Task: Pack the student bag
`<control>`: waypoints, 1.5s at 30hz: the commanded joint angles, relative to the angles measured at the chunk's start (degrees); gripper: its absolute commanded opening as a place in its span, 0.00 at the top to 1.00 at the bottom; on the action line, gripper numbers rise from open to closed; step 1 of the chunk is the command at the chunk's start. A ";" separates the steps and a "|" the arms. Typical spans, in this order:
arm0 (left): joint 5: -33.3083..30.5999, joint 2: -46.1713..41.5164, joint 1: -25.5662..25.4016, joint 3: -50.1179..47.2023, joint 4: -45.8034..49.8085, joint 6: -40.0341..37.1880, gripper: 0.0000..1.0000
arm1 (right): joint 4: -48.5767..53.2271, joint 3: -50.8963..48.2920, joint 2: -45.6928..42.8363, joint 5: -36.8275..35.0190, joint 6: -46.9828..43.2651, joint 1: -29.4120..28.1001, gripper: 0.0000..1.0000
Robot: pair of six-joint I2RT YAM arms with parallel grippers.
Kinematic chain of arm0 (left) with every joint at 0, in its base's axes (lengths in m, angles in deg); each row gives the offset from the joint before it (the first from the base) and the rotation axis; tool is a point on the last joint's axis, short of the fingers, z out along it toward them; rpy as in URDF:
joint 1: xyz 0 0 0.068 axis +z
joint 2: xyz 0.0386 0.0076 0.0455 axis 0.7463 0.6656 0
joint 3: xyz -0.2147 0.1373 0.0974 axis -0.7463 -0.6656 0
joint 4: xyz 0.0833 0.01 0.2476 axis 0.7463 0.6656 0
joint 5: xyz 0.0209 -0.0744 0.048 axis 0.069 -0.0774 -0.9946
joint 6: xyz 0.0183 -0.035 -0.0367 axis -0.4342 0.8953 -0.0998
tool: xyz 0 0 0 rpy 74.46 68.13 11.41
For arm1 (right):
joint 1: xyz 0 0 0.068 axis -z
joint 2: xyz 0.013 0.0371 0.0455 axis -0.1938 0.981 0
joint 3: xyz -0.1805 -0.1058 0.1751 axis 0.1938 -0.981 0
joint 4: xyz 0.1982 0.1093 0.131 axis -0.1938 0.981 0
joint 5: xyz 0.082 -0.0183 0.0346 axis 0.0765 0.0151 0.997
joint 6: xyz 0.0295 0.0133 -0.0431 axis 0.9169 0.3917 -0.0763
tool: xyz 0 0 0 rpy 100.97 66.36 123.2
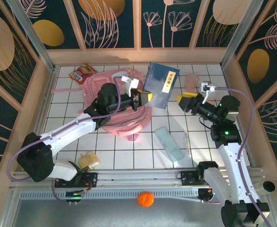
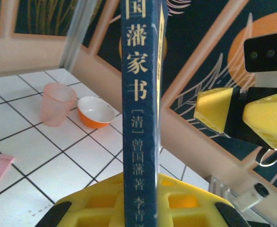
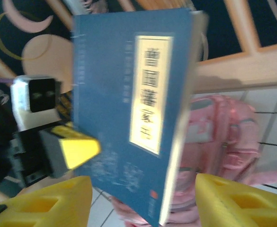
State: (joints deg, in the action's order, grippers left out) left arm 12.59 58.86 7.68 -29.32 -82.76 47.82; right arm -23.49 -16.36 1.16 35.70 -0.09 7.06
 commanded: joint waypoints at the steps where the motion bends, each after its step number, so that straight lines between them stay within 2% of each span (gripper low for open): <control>1: 7.65 -0.12 0.02 0.16 -12.28 4.03 1.00 | -4.09 -0.77 -2.06 2.21 0.63 -3.21 0.37; 8: 15.65 2.12 0.06 0.26 -25.38 11.56 1.00 | -9.56 -2.42 -0.42 -0.85 4.19 -5.19 0.30; 11: 17.79 2.18 0.07 0.84 -25.63 11.51 1.00 | -12.70 -2.25 1.24 1.76 4.86 -6.54 0.30; 16: 19.25 2.28 0.06 -0.11 -27.05 12.36 1.00 | -22.65 -3.72 2.72 10.34 8.27 -8.21 0.31; 18: 18.87 2.44 0.04 -0.86 -28.39 13.25 0.98 | -24.43 -4.26 2.53 10.95 9.09 -8.23 0.34; 19: 18.45 2.51 -0.04 -1.23 -29.02 13.70 0.97 | -24.43 -4.44 2.33 10.84 8.97 -8.26 0.38; 20: 18.03 2.62 0.02 -1.56 -29.51 14.03 0.95 | -24.39 -4.55 2.11 10.54 8.60 -8.20 0.47; 22: 17.72 2.74 0.08 -1.53 -29.54 14.08 0.91 | -24.29 -4.80 1.49 9.30 8.23 -8.14 0.82; 23: 17.13 2.60 0.07 -1.53 -27.86 13.03 0.85 | -24.01 -4.73 0.94 8.50 7.53 -7.98 0.99; 24: 16.47 2.22 0.02 -1.53 -25.33 11.10 0.76 | -22.08 -4.54 0.37 7.30 6.20 -7.88 1.00; 26: 13.43 0.32 0.05 -1.27 -18.33 4.54 0.41 | -9.56 -1.04 -1.46 0.65 -3.10 -7.47 1.00; 28: 10.20 -1.89 0.07 -1.23 -11.80 -2.31 0.31 | 1.96 2.47 -2.79 -8.80 -12.79 -7.42 1.00; 33: 4.93 -5.48 0.06 5.56 15.74 -29.76 0.27 | 15.31 6.28 -2.72 -19.13 -28.97 -8.31 1.00; 35: 0.53 -6.32 0.05 8.55 24.34 -39.15 0.26 | 21.15 9.08 -0.70 -21.74 -36.08 -9.50 1.00; 38: -1.02 -8.45 0.00 9.49 29.69 -50.38 0.25 | 29.93 13.76 3.37 -26.43 -47.55 -11.90 1.00; 41: -2.23 -10.92 0.05 7.12 30.35 -59.52 0.24 | 33.69 15.49 5.14 -33.68 -56.42 -15.87 1.00; 45: -2.90 -10.55 0.04 6.79 30.47 -62.63 0.22 | 37.50 14.56 5.31 -37.91 -69.55 -22.79 1.00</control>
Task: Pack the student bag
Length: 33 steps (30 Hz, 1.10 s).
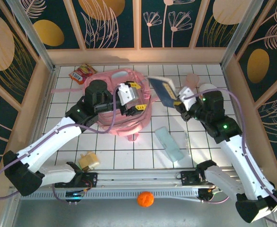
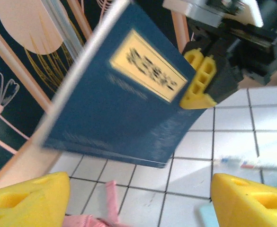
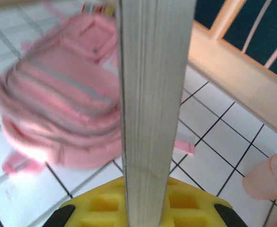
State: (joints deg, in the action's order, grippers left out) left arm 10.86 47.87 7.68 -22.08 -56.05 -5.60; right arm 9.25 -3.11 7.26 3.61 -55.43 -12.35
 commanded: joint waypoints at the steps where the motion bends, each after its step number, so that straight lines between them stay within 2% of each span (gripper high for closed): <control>1: -0.32 1.14 0.05 0.11 4.38 -9.16 0.22 | 4.78 1.10 -0.61 -6.73 -15.16 -5.20 1.00; 4: 3.53 2.75 -0.09 0.91 4.83 -8.23 0.24 | 5.70 1.83 1.10 -8.10 -16.54 -8.44 1.00; 9: 12.40 4.70 -0.13 0.85 7.87 -10.55 0.33 | 6.85 2.83 5.11 -12.83 -18.08 -13.84 1.00; 14: 16.15 7.50 -0.50 2.71 15.99 -15.44 0.50 | 4.75 3.71 6.38 -11.99 -19.02 -14.62 1.00; 16: 16.12 7.53 -0.77 2.14 16.57 -16.32 0.63 | 3.57 3.86 6.28 -10.62 -19.36 -14.65 1.00; 19: 15.56 6.45 -0.62 -0.53 10.22 -10.17 0.99 | 2.17 3.95 5.90 -8.47 -18.25 -14.24 1.00; 21: 17.48 6.25 0.83 -2.43 5.94 -5.92 1.00 | 1.37 2.85 4.81 -4.47 -16.13 -11.30 0.84; 22: 19.53 6.33 2.13 -3.14 3.88 -3.37 1.00 | 0.78 1.78 3.94 -0.58 -15.38 -8.40 0.72; 23: 21.84 6.27 3.67 -4.12 1.33 -0.93 1.00 | -1.12 0.13 2.84 4.22 -13.44 -3.58 0.61; 24: 23.62 5.90 4.92 -5.03 -1.32 1.68 1.00 | -3.32 -1.52 1.67 9.26 -11.13 0.49 0.55; 27: 26.53 3.01 7.25 -8.72 -10.77 8.91 1.00 | -14.34 -8.62 -2.75 24.70 -2.55 11.60 0.51; 28: 27.24 1.88 7.93 -10.82 -14.09 11.60 1.00 | -18.47 -11.04 -3.92 28.80 0.82 14.01 0.44; 31: 32.34 0.12 10.84 -15.25 -24.86 21.41 1.00 | -28.37 -16.71 -5.03 38.41 9.31 18.54 0.40; 32: 33.46 -0.15 11.24 -16.06 -26.41 22.73 1.00 | -32.02 -18.46 -4.84 41.47 12.62 19.73 0.31; 33: 33.93 -0.34 11.33 -16.29 -26.48 22.90 1.00 | -35.37 -20.01 -4.61 43.77 15.57 20.37 0.28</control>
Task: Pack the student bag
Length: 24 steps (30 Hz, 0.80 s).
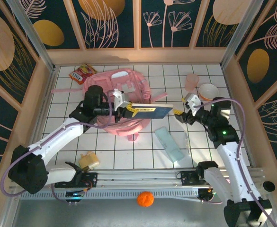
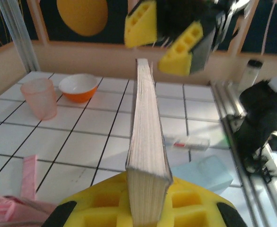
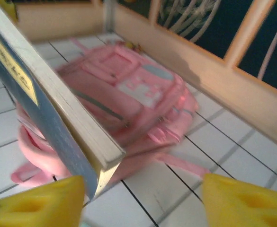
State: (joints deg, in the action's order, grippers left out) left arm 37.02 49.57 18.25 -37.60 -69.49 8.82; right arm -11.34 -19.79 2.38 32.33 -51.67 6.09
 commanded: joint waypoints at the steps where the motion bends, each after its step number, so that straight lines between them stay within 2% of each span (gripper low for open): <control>1: 8.21 -2.12 0.78 -0.88 -13.17 8.92 1.00 | -18.00 -4.57 0.56 17.18 14.73 2.28 0.26; 4: 9.14 -1.42 0.80 -1.59 -17.68 13.62 1.00 | -21.75 -5.69 1.71 21.49 18.57 2.17 0.26; 8: 10.67 0.75 0.75 -2.84 -27.20 20.74 1.00 | -21.55 -5.87 2.48 24.99 19.15 1.78 0.26; 12: 13.17 2.21 0.69 -1.61 -28.41 22.12 1.00 | -22.08 -6.16 3.33 26.56 20.06 -0.01 0.28; 15: 13.97 2.25 0.64 -1.19 -28.15 22.02 1.00 | -23.81 -6.14 5.07 27.66 21.39 -1.90 0.34; 18: 13.77 2.26 0.67 -1.28 -27.68 22.15 1.00 | -24.31 -4.96 7.41 28.84 22.26 -4.39 0.45; 19: 13.53 2.19 0.72 -1.45 -27.37 22.11 1.00 | -24.77 -4.69 8.06 28.84 22.52 -5.10 0.53; 21: 12.61 2.01 0.68 -1.84 -27.52 22.12 0.97 | -25.76 -4.37 8.71 28.90 22.98 -5.54 0.84; 22: 11.46 1.74 0.67 -2.11 -27.41 22.10 0.91 | -25.75 -4.17 8.81 28.94 23.03 -5.17 1.00; 24: 6.05 0.76 0.70 -1.96 -23.08 19.15 0.75 | -22.74 -3.40 8.29 29.31 21.34 -2.49 1.00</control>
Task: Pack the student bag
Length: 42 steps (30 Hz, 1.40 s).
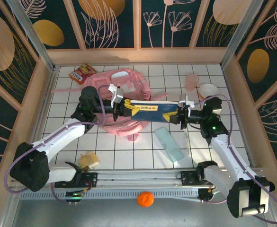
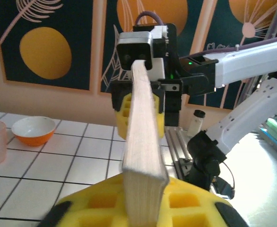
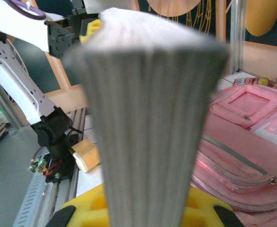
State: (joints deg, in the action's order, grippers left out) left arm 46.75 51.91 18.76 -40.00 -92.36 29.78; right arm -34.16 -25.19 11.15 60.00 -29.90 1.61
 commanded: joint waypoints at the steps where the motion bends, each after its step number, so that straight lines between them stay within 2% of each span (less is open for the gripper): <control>1: -7.39 -2.35 0.16 0.78 4.22 -5.17 0.63 | 2.55 2.33 -1.23 1.54 -1.99 4.17 1.00; 2: -11.42 -3.24 0.17 1.09 8.80 -9.05 0.53 | 3.67 2.16 -2.09 1.13 -2.09 6.85 1.00; 5: -22.05 -5.45 0.19 1.83 22.63 -21.55 0.37 | -0.08 -0.76 -4.78 0.36 4.22 13.96 1.00; 7: -30.20 -6.12 0.17 2.04 31.66 -31.76 0.35 | -2.66 -3.24 -6.43 -4.48 11.47 17.51 1.00; 9: -37.38 -5.78 0.17 2.04 36.92 -37.93 0.34 | -1.55 -4.43 -8.07 -11.08 15.87 18.39 1.00; 11: -44.25 -4.58 0.16 1.48 38.94 -41.74 0.34 | -0.86 -5.71 -9.84 -13.82 17.82 18.35 1.00; 14: -50.01 -0.25 0.25 1.79 40.98 -44.63 0.33 | -0.81 -7.76 -13.21 -15.61 19.02 17.88 1.00; 18: -48.62 8.83 0.17 7.65 49.25 -45.97 0.31 | 3.00 -8.29 -16.32 -16.03 16.73 17.81 1.00; 20: -47.61 10.64 0.17 7.81 47.94 -45.25 0.29 | 5.43 -7.81 -16.97 -15.75 15.58 17.67 1.00; 24: -49.64 12.80 0.17 7.45 43.47 -43.76 0.29 | 8.99 -7.18 -17.99 -15.15 13.76 17.45 1.00; 28: -52.15 15.39 0.21 8.13 41.99 -43.40 0.27 | 9.71 -7.32 -18.74 -14.80 13.33 17.18 1.00; 32: -50.91 18.24 0.18 10.39 41.67 -42.00 0.28 | 9.66 -7.83 -18.89 -14.53 13.50 16.79 1.00; 34: -52.66 19.52 0.16 10.33 40.62 -41.90 0.30 | 9.65 -8.32 -19.01 -14.44 13.86 16.44 1.00; 36: -56.16 20.12 0.19 10.19 38.88 -41.43 0.37 | 9.98 -8.68 -19.55 -14.61 14.27 16.12 1.00; 37: -57.36 20.00 0.19 10.26 38.31 -41.17 0.48 | 10.34 -8.73 -19.94 -14.83 14.29 16.12 1.00; 38: -58.00 19.48 0.16 10.50 37.98 -40.88 0.75 | 10.88 -8.73 -20.38 -15.28 14.47 16.04 1.00; 39: -58.14 18.57 0.17 10.78 37.72 -40.27 0.95 | 11.30 -8.77 -20.88 -16.08 15.15 16.04 1.00; 40: -57.57 17.30 0.21 11.04 37.70 -39.69 1.00 | 11.44 -8.73 -21.14 -17.00 16.54 15.99 1.00; 42: -54.82 13.46 0.18 11.50 37.55 -37.38 1.00 | 11.61 -8.98 -21.35 -19.85 21.30 15.90 1.00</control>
State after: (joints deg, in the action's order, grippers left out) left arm -7.74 70.84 18.43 -30.98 -52.10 -10.91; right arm -21.57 -33.71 -9.16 43.33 -13.75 17.92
